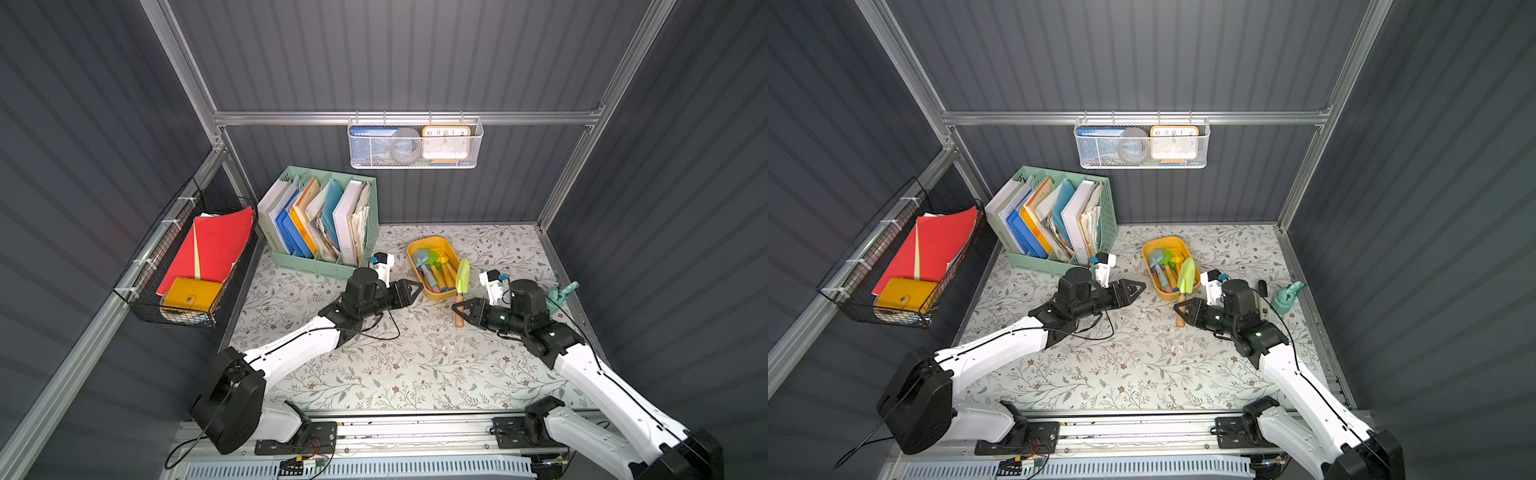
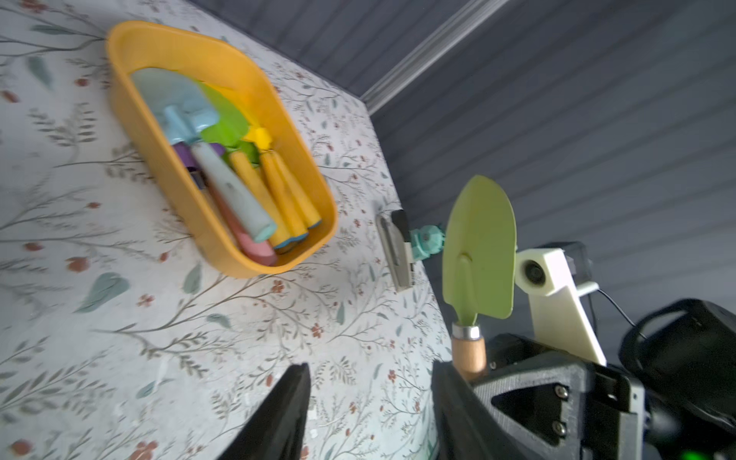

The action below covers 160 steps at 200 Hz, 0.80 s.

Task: Put the shovel into the storage box
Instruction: Pick up the shovel from the center of the board.

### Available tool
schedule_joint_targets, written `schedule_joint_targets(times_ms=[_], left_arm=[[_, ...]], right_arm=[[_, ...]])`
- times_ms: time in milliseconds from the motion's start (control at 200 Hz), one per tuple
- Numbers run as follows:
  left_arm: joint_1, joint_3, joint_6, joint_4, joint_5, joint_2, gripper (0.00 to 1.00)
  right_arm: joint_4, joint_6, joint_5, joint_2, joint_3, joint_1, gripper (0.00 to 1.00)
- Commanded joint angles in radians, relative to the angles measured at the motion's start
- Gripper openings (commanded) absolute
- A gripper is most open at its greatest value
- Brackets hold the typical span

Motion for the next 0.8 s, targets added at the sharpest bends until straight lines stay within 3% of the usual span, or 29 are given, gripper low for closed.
schedule_joint_targets(times_ms=[0,245,460,795], left_arm=[[0.007,-0.020,0.024,0.185,0.178,0.009,0.54],[0.006,-0.041,-0.019,0.407,0.346,0.055,0.49],[0.004,-0.066,-0.070,0.546,0.406,0.075,0.48],[-0.031,-0.019,-0.065,0.556,0.453,0.121,0.44]], right_arm=[[0.188,0.021,-0.152,-0.026,-0.021,0.018,0.13],[0.309,0.070,-0.254,-0.025,-0.035,0.042,0.14],[0.397,0.126,-0.281,-0.001,-0.058,0.050,0.14],[0.448,0.149,-0.297,0.027,-0.060,0.064,0.15]])
